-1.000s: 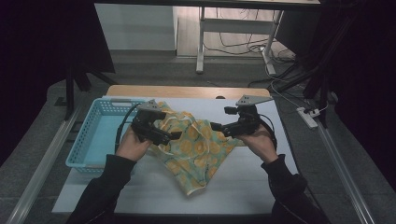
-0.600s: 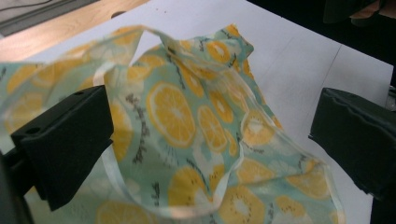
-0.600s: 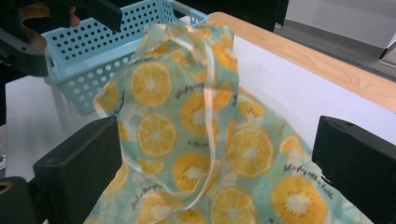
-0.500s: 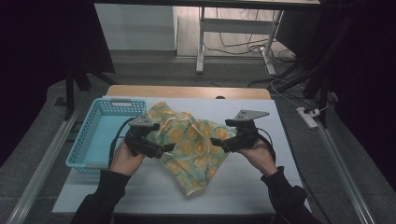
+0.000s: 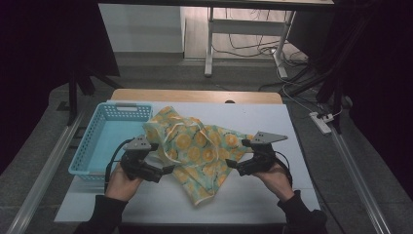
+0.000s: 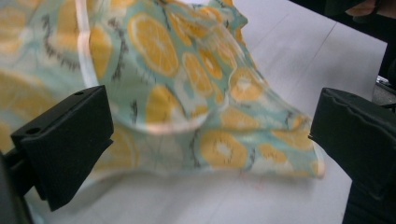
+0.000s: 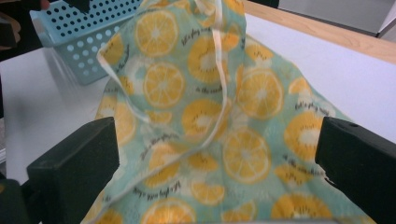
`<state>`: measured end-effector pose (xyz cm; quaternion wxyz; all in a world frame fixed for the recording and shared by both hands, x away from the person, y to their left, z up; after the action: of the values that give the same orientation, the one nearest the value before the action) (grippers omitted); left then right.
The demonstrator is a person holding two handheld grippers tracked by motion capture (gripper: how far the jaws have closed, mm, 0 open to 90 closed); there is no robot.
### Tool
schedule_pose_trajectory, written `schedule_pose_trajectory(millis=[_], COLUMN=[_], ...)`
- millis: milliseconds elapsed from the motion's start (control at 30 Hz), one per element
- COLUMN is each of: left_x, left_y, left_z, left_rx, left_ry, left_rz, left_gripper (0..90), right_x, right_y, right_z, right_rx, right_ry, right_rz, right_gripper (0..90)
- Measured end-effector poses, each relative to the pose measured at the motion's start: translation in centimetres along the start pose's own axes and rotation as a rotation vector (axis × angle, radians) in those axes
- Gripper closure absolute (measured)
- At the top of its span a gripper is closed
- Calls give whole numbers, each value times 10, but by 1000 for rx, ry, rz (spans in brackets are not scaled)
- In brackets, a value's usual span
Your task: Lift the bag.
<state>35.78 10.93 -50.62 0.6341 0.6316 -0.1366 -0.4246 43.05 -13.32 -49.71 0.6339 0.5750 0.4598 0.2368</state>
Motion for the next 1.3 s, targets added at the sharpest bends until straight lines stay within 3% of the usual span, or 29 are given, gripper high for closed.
schedule_pose_trajectory(millis=[400, 600, 733, 900, 1167, 1300], left_x=[-43, -64, -76, -90, -107, -112], left_y=[-43, -64, -77, -93, -121, -125], left_z=[0, 1, 3, 3, -9, -12], left_rx=[-50, -74, -80, -91, -113, -130], left_ry=[81, 125, 145, 180, 256, 277], left_rz=[15, 21, 14, 4, -56, -62], left_gripper=[0, 0, 0, 0, 0, 0], right_x=[-38, -60, -74, -92, -117, -124], right_y=[-37, -56, -69, -83, -102, -108], right_z=[-8, -7, -4, -2, -4, -7], right_rx=[10, 18, -7, 24, 89, 101], right_ry=[-53, -106, -157, -191, -229, -235], right_rz=[-13, -29, -55, -73, -104, -117], right_gripper=[0, 0, 0, 0, 1, 1])
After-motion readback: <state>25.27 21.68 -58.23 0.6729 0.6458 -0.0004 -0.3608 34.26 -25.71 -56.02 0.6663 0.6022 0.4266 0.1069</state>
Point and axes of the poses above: each handheld gripper's, and its own axes: x roughly forward along the jaws, y roughly out of its top, z roughly to its right, the point moved 10 cm from there along x, roughly forward along the jaws, and after that the axes turned 13 degrees about z, right-handed, at the moved point
